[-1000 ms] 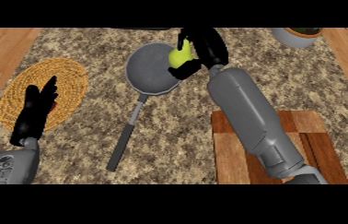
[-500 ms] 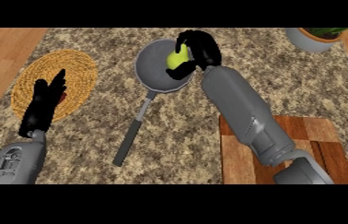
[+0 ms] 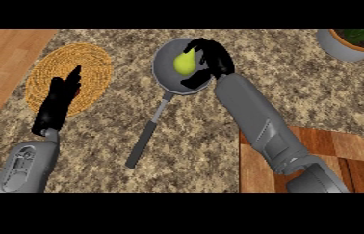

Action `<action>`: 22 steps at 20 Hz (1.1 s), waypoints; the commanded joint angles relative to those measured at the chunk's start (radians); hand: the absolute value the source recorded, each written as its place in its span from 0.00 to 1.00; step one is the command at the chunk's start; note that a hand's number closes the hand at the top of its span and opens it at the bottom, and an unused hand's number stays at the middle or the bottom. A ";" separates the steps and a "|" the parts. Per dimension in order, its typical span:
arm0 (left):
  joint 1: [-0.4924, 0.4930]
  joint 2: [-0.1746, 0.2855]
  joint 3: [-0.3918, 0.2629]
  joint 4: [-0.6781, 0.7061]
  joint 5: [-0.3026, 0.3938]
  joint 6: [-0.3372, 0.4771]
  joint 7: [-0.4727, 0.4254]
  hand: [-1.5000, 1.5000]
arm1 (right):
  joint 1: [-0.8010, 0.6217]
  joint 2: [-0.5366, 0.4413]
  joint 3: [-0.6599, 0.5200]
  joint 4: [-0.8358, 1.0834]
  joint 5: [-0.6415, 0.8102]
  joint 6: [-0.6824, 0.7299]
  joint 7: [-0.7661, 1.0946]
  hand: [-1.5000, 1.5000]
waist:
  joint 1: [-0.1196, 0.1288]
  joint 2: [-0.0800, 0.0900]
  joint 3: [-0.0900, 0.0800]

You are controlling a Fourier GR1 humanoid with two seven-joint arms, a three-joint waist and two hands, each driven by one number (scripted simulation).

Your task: Pick the pear from the cutting board and place it in the pan

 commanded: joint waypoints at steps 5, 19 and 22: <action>-0.024 -0.014 -0.011 0.025 0.002 -0.012 -0.026 0.50 | -0.003 0.000 -0.009 0.040 -0.103 0.003 -0.070 0.00 | 0.047 0.012 -0.001; -0.031 -0.023 -0.004 0.039 -0.009 0.013 0.004 0.50 | -0.029 0.000 -0.132 0.031 -0.333 -0.147 -0.235 0.00 | -0.009 -0.007 0.000; 0.036 -0.008 0.016 0.054 -0.006 0.015 -0.040 0.50 | -0.047 0.000 -0.159 0.050 -0.355 -0.182 -0.243 0.00 | -0.052 -0.018 -0.002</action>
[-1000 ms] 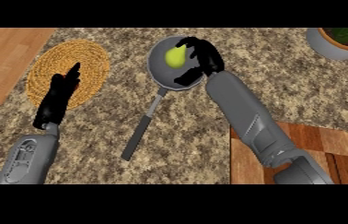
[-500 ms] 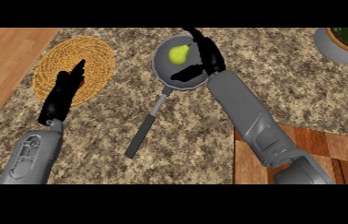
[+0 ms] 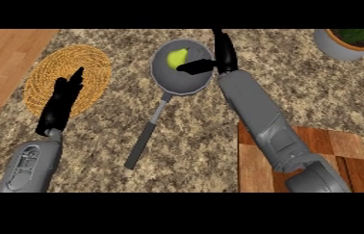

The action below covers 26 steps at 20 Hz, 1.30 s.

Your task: Pick the pear from the cutting board and place it in the pan

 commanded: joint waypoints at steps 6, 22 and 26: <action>0.089 0.022 0.051 -0.015 0.019 0.013 -0.009 0.50 | 0.012 -0.052 -0.097 0.045 -0.076 0.038 -0.094 0.00 | -0.101 -0.022 -0.001; 0.103 0.004 0.079 0.008 -0.005 0.060 -0.044 0.50 | 0.094 -0.396 -0.123 0.077 -0.070 0.484 -0.167 0.00 | -0.146 -0.034 -0.001; 0.150 0.080 0.100 -0.137 0.052 -0.043 0.059 0.50 | 0.149 -0.461 -0.119 0.097 -0.051 0.557 -0.249 0.00 | -0.129 -0.032 0.000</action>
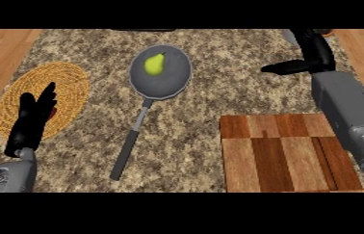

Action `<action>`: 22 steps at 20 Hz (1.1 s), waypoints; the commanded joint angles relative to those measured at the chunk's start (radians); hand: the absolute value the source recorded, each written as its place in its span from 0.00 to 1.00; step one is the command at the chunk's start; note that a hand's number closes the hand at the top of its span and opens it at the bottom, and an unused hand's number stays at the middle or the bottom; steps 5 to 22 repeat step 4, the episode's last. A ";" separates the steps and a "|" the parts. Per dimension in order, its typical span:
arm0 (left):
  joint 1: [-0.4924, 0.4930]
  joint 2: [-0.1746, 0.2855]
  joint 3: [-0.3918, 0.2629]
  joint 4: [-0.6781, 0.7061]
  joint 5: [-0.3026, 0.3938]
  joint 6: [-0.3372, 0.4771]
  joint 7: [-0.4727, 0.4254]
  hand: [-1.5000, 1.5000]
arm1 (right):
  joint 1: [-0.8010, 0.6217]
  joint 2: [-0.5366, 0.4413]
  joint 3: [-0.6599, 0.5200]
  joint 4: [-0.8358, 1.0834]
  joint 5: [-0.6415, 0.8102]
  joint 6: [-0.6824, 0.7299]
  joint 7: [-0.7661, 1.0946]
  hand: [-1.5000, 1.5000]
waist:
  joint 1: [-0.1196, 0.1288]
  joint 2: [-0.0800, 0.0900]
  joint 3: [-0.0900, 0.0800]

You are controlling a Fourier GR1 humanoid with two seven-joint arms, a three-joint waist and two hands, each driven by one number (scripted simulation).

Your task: Pick the pear from the cutting board and place it in the pan

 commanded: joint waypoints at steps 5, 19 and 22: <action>-0.026 -0.010 0.006 0.043 0.003 -0.009 0.002 0.50 | 0.022 -0.093 0.003 0.010 0.027 0.096 -0.037 0.00 | -0.006 0.000 0.000; -0.026 -0.010 0.006 0.043 0.003 -0.009 0.002 0.50 | 0.022 -0.093 0.003 0.010 0.027 0.096 -0.037 0.00 | -0.006 0.000 0.000; -0.026 -0.010 0.006 0.043 0.003 -0.009 0.002 0.50 | 0.022 -0.093 0.003 0.010 0.027 0.096 -0.037 0.00 | -0.006 0.000 0.000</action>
